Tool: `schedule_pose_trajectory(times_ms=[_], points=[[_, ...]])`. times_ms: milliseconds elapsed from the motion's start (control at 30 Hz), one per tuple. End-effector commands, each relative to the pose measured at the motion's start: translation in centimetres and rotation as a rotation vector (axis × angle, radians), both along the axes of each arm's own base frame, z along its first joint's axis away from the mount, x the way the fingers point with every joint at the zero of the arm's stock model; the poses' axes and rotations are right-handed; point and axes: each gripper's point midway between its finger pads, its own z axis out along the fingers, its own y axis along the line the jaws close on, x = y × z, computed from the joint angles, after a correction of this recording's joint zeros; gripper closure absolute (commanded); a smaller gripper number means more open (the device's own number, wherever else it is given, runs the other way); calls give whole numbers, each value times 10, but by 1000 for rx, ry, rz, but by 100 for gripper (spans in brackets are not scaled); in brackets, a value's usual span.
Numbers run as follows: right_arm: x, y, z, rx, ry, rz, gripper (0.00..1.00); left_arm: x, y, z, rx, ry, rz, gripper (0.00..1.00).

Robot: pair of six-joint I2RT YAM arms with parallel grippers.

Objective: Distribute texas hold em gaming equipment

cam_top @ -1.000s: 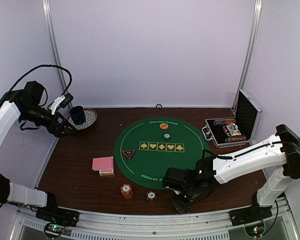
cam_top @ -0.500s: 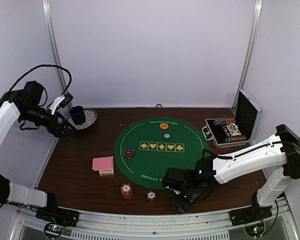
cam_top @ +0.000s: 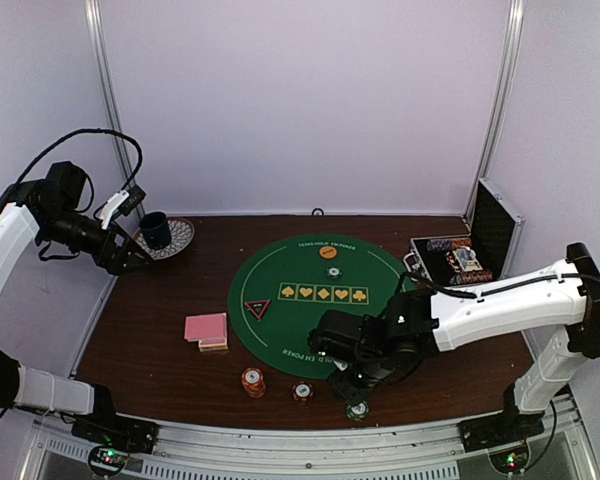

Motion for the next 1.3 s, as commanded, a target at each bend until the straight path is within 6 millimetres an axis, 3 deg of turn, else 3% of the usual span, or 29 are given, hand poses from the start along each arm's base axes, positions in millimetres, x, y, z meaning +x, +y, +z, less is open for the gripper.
schedule_pose_trajectory(times_ms=[0,333,633,800,1100,1267], points=[[29,21,29,9,-89,12,72,-1,-4,13,-16,-43,-15,2],[114,108,5,24,-108,21,73,-1,-7,11,-39,-28,-27,2],[189,149,-22,55,-122,-27,69,-3,-10,18,-60,-41,-36,2],[203,158,-34,72,-109,-50,68,-3,-9,18,-47,-50,-31,2],[199,155,-52,56,-67,-50,63,-3,-8,19,-44,-52,-28,3],[200,151,-43,53,-68,-44,30,-4,-9,22,-53,-50,-32,2]])
